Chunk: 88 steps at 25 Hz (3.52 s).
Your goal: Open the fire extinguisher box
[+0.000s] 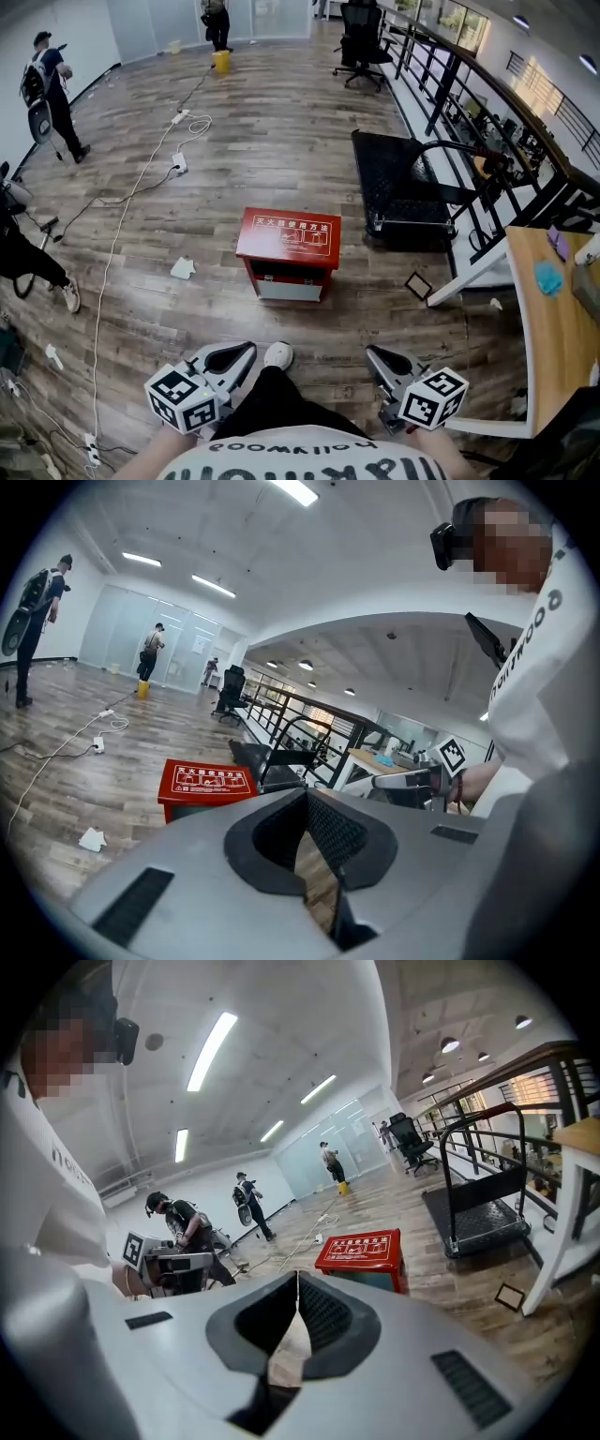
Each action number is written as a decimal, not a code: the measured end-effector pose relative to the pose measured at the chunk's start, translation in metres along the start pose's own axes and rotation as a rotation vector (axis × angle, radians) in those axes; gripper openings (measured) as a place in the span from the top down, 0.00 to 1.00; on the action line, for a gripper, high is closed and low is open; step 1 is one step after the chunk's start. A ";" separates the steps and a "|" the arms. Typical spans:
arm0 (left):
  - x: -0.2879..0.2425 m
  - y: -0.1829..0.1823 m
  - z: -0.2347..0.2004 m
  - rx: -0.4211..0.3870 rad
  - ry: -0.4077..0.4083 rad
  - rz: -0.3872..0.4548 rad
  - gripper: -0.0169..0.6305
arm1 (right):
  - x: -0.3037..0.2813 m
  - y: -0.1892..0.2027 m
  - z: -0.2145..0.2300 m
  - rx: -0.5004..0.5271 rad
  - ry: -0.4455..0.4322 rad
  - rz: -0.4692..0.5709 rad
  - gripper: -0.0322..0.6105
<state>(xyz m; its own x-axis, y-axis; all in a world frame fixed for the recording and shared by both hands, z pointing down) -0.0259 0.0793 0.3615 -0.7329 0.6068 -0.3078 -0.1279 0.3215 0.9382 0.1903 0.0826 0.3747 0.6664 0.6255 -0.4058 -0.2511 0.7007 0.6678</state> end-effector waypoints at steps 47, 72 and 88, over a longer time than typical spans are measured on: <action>-0.242 0.162 -0.255 0.269 0.119 -0.123 0.96 | -0.297 -0.011 0.146 -0.194 -0.009 -0.246 0.93; -0.284 0.224 -0.338 0.604 0.149 0.563 0.69 | -0.353 0.136 0.232 -0.188 -0.083 -0.356 0.93; -0.274 0.135 -0.353 0.699 0.167 0.663 0.69 | -0.343 0.075 0.200 -0.270 -0.097 -0.332 0.93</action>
<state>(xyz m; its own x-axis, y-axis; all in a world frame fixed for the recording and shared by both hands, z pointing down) -0.0779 -0.2999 0.6287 -0.6055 0.7261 0.3257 0.7297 0.3433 0.5913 0.0833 -0.1485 0.6887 0.8015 0.3254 -0.5018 -0.1784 0.9309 0.3187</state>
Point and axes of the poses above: the fingertips, and each gripper's own axes: x backward along the fingers, z to its right, y out of its underside, the point moved 1 cm from there along x, backward along the fingers, and after that the axes turned 14 degrees about -x, right-handed, at the moved point
